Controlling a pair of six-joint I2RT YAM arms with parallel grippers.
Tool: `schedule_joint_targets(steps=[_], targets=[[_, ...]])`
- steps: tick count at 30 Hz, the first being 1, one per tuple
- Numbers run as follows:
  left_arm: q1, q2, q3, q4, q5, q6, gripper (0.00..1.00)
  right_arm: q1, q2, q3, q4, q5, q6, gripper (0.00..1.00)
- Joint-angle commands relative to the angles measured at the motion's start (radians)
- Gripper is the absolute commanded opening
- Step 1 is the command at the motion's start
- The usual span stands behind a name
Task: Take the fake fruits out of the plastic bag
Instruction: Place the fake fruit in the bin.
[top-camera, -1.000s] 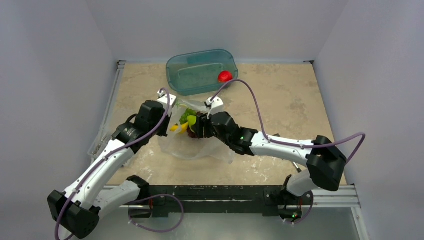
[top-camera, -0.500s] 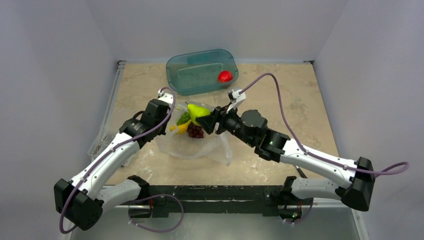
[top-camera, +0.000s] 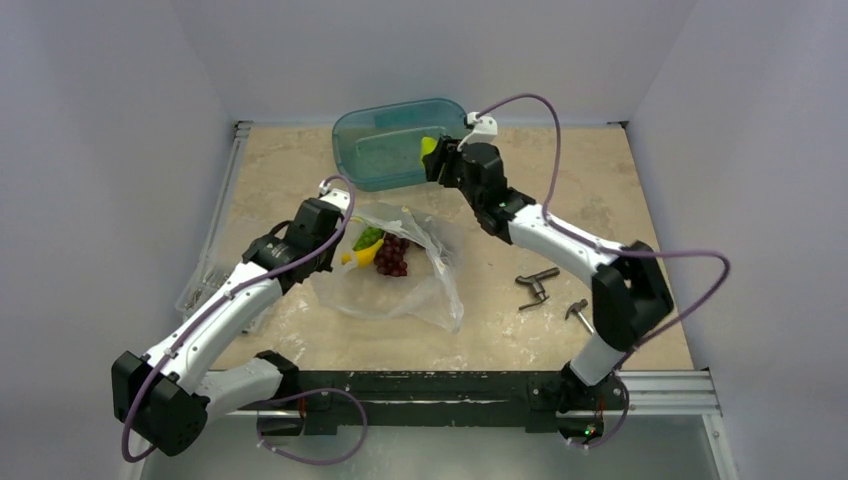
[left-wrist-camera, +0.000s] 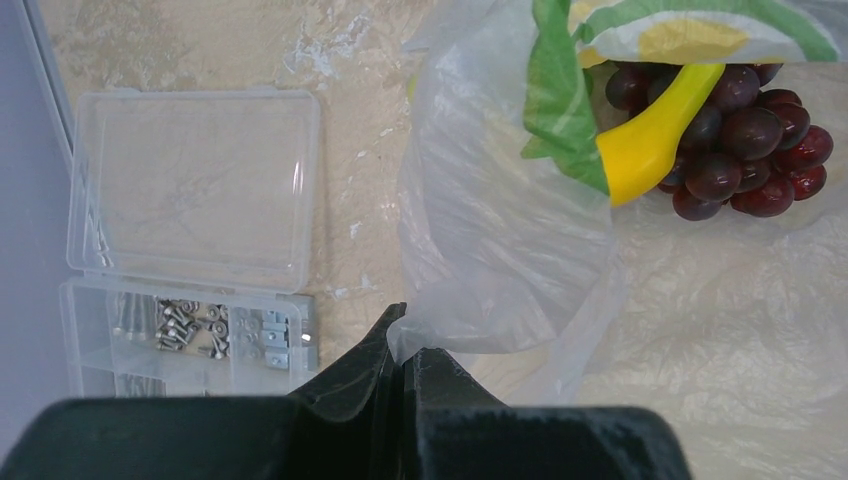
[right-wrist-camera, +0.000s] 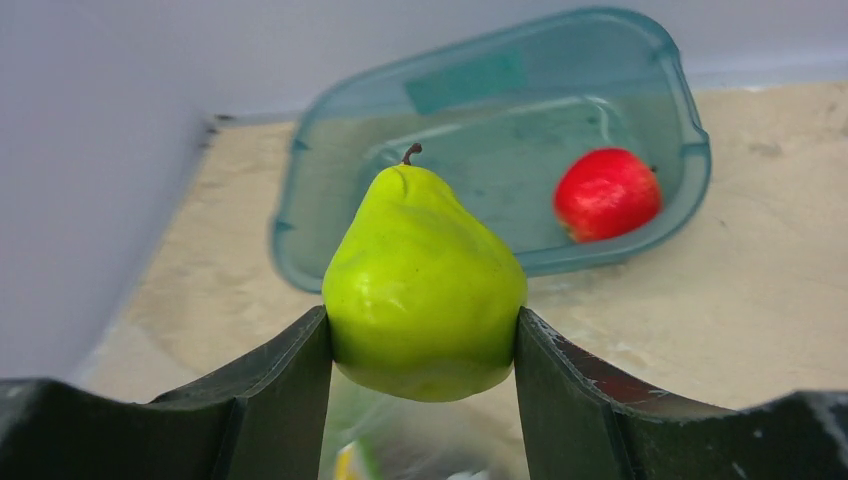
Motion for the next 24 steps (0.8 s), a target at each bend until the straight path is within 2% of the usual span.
schedule_joint_targets(steps=[1,6,8,10,13,15,17,20,24], targets=[[-0.003,-0.03,0.023,0.019,-0.03,0.007,0.0,-0.038,0.201,0.149,0.095,-0.023,-0.094,0.0],[-0.003,-0.047,0.014,0.03,-0.023,0.016,0.0,-0.065,0.462,0.444,-0.012,0.042,-0.166,0.04],[-0.002,-0.049,0.015,0.03,-0.025,0.018,0.0,-0.075,0.56,0.542,-0.036,0.061,-0.199,0.15],[-0.003,-0.051,0.015,0.03,-0.026,0.018,0.0,-0.081,0.644,0.656,-0.096,0.075,-0.223,0.34],[-0.003,-0.055,0.012,0.033,-0.021,0.02,0.0,-0.086,0.736,0.809,-0.195,0.06,-0.257,0.74],[-0.003,-0.055,0.013,0.035,-0.014,0.021,0.0,-0.086,0.754,0.868,-0.251,0.05,-0.263,0.86],[-0.002,-0.057,0.015,0.034,-0.008,0.023,0.0,-0.086,0.733,0.855,-0.263,0.039,-0.26,0.9],[-0.003,-0.065,0.014,0.035,-0.009,0.023,0.0,-0.086,0.645,0.749,-0.258,0.033,-0.235,0.92],[-0.003,-0.072,0.012,0.039,-0.002,0.021,0.0,-0.072,0.442,0.536,-0.248,-0.013,-0.161,0.91]])
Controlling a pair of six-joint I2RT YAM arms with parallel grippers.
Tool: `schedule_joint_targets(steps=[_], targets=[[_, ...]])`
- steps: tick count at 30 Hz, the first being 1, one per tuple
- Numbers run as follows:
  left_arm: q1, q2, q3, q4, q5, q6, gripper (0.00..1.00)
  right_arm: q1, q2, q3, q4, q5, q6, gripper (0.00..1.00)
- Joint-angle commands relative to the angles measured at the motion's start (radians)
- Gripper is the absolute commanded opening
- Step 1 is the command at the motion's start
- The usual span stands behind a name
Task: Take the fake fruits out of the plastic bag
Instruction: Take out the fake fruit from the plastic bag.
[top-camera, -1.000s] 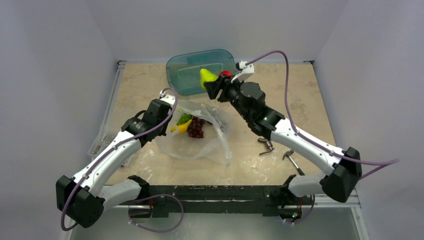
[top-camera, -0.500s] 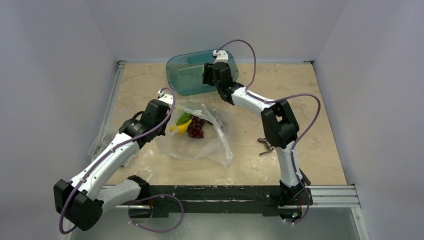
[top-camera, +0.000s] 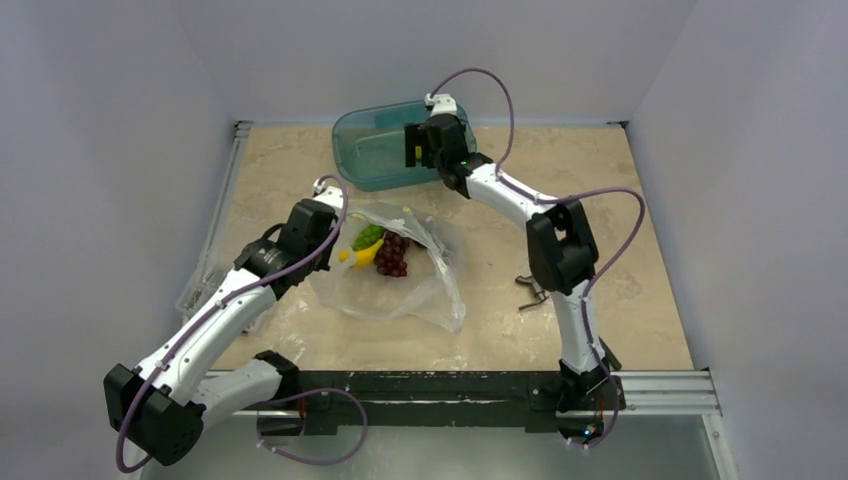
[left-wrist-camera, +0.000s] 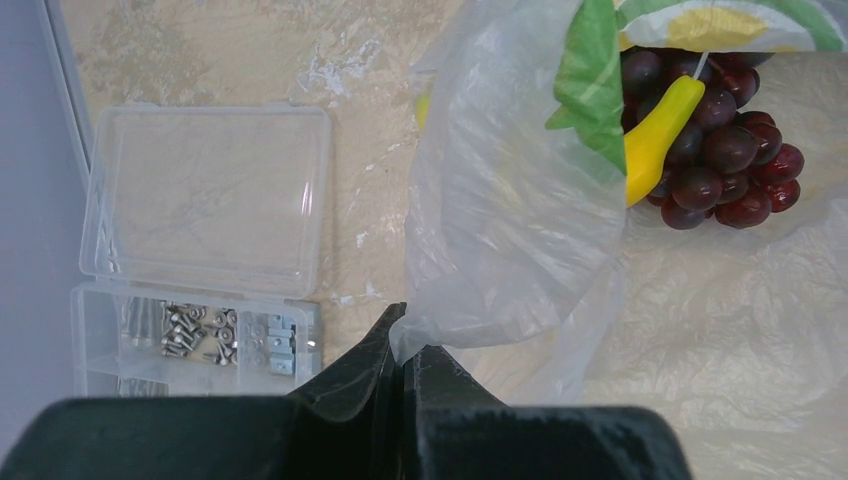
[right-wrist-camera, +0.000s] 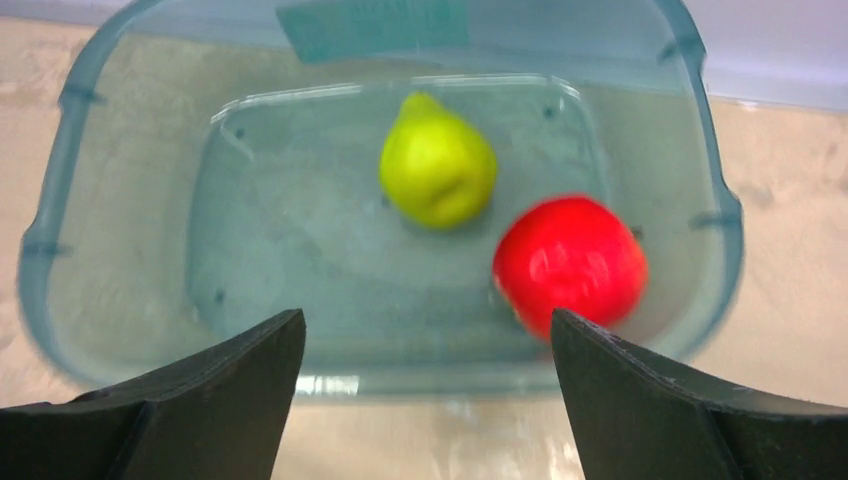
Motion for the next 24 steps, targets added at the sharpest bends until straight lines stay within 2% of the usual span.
schedule_joint_targets(steps=[1,5,10,12,15,19,21,23,24], targets=[[-0.003,-0.024,0.014,0.03,0.007,0.018,0.0,0.019,-0.292,-0.225,0.033,-0.048,0.076,0.91],[-0.002,-0.024,0.017,0.028,0.023,0.014,0.0,0.087,-0.58,-0.611,0.264,-0.047,0.082,0.9],[-0.002,-0.026,0.022,0.027,0.052,0.013,0.0,0.215,-0.832,-0.841,0.282,-0.05,0.116,0.88],[-0.002,-0.027,0.022,0.03,0.06,0.013,0.0,0.27,-0.923,-0.927,0.327,-0.097,0.156,0.86],[-0.001,-0.028,0.024,0.027,0.068,0.013,0.0,0.37,-1.033,-1.06,0.445,-0.079,0.223,0.86],[-0.002,-0.033,0.022,0.022,0.054,0.015,0.0,0.459,-1.052,-1.155,0.543,-0.06,0.381,0.85],[-0.002,-0.039,0.018,0.024,0.045,0.015,0.0,0.493,-1.01,-1.183,0.599,-0.06,0.483,0.84],[-0.001,-0.044,0.016,0.028,0.042,0.015,0.0,0.523,-0.936,-1.163,0.651,-0.075,0.513,0.81],[-0.001,-0.048,0.014,0.029,0.041,0.016,0.0,0.53,-0.898,-1.131,0.613,-0.077,0.525,0.81]])
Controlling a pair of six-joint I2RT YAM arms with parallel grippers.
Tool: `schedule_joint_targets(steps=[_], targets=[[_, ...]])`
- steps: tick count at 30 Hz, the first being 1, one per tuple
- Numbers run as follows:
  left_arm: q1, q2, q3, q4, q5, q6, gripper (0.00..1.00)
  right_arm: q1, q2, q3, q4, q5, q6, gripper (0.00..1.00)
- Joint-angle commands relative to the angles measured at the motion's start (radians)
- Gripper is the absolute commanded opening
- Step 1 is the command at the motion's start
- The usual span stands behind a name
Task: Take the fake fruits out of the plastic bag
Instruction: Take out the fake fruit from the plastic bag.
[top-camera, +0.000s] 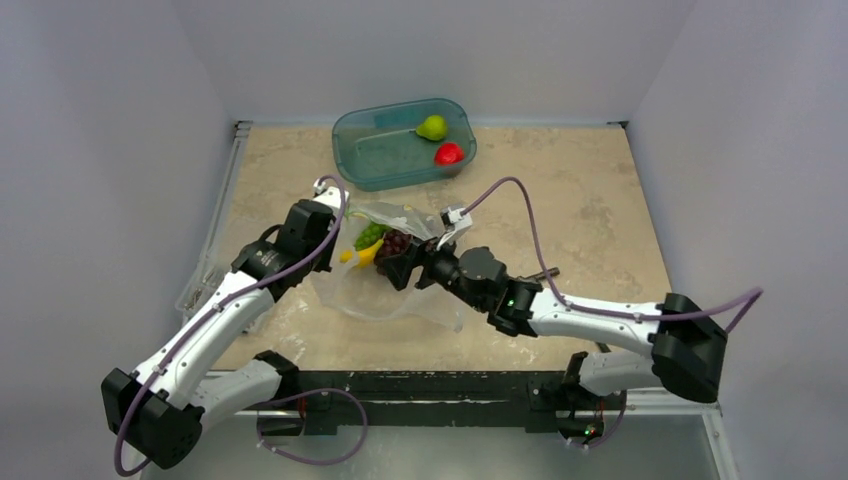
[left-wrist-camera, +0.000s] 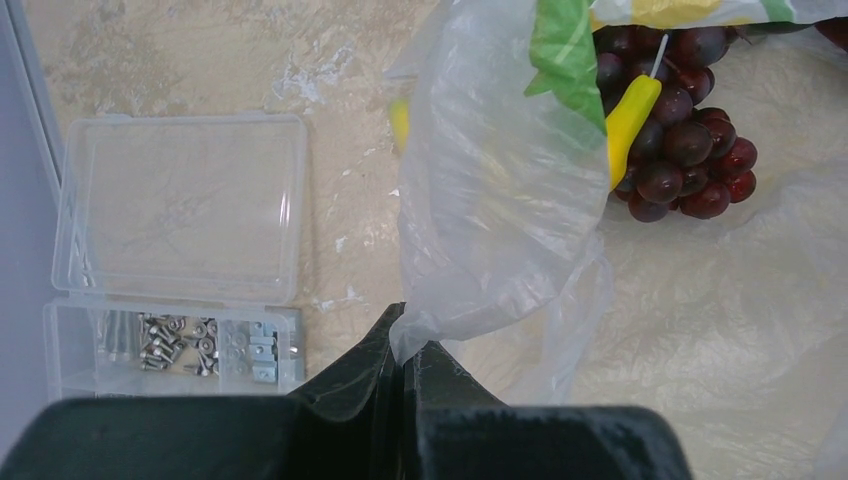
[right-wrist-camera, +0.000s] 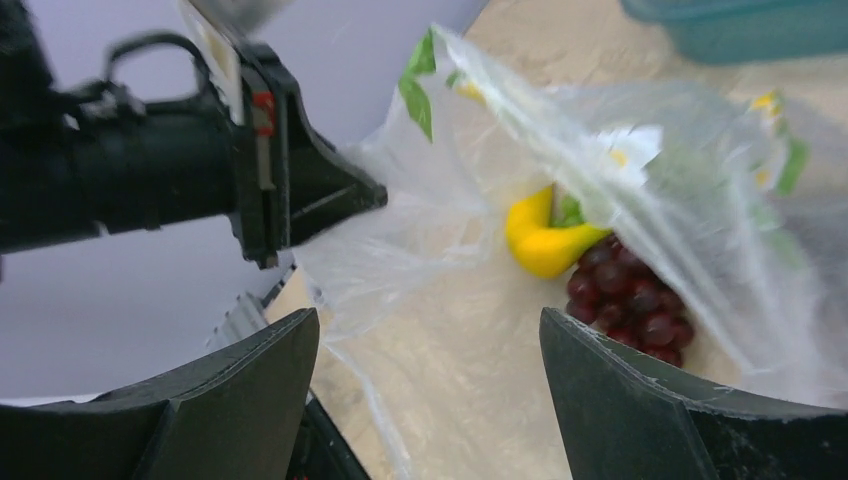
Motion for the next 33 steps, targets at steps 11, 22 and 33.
schedule_joint_targets(steps=[11,22,33], targets=[[-0.003,-0.043,0.003,0.037,-0.023,0.019,0.0,0.038,0.417,0.19,0.041,0.0,0.521,0.77],[-0.004,-0.044,0.003,0.039,-0.001,0.024,0.0,0.033,0.533,0.297,-0.182,0.177,0.807,0.7],[-0.003,-0.05,0.005,0.042,0.014,0.024,0.0,0.024,0.599,0.339,-0.151,0.199,0.768,0.48]])
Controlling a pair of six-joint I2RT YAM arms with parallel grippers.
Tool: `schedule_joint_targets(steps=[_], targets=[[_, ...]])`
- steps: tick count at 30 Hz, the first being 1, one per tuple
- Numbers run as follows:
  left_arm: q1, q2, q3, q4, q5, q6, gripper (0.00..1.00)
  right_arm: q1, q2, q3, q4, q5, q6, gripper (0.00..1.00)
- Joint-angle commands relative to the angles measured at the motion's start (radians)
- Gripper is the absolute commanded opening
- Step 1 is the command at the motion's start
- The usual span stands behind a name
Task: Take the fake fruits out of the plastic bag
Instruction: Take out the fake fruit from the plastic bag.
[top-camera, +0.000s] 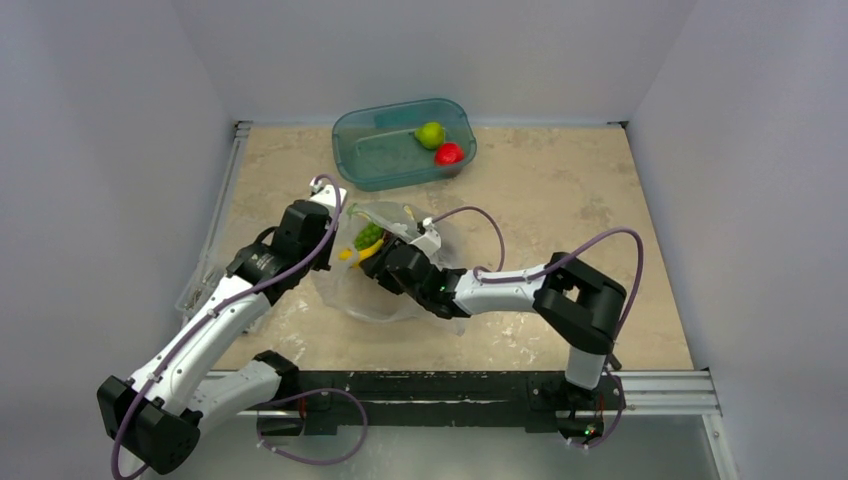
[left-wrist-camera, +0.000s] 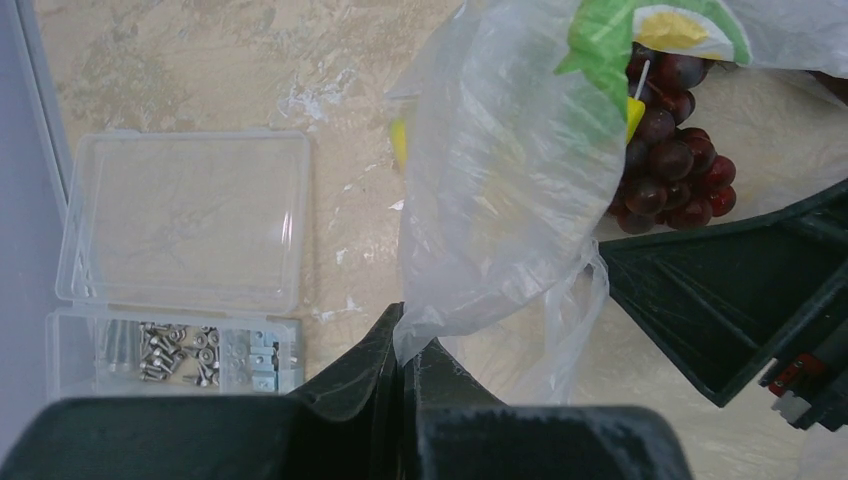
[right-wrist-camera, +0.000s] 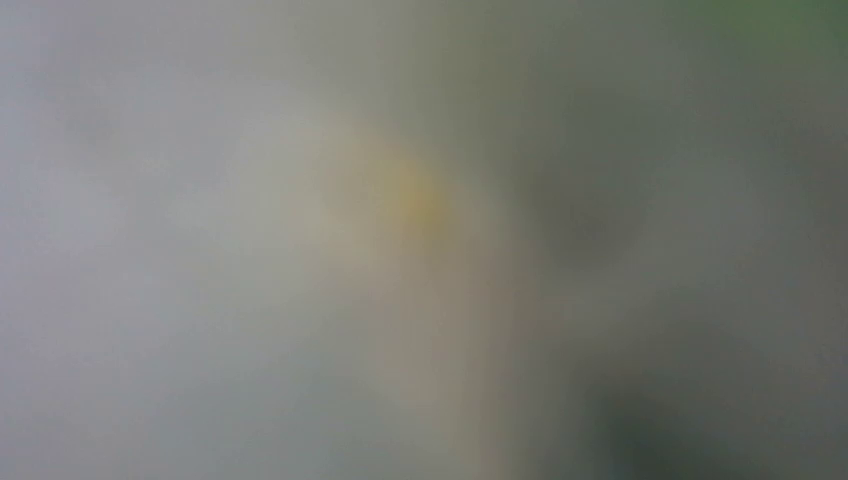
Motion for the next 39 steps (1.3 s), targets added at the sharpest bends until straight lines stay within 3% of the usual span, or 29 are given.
schedule_joint_targets(steps=[1,14,32,36,39], targets=[[-0.004,-0.015,0.005,0.026,0.013,0.023,0.0,-0.006,0.04,0.066,0.023,0.033,-0.001,0.48],[-0.004,-0.01,0.0,0.031,0.025,0.03,0.0,-0.039,0.168,0.14,0.104,0.081,0.007,0.5],[-0.004,-0.004,0.002,0.024,-0.006,0.033,0.0,-0.062,0.205,0.207,0.141,0.158,-0.125,0.48],[-0.02,-0.006,-0.004,0.016,-0.023,0.027,0.0,-0.061,0.219,0.232,0.121,0.122,-0.153,0.36],[-0.067,0.002,-0.017,0.013,-0.084,0.031,0.0,-0.059,0.209,0.236,0.12,0.11,-0.257,0.11]])
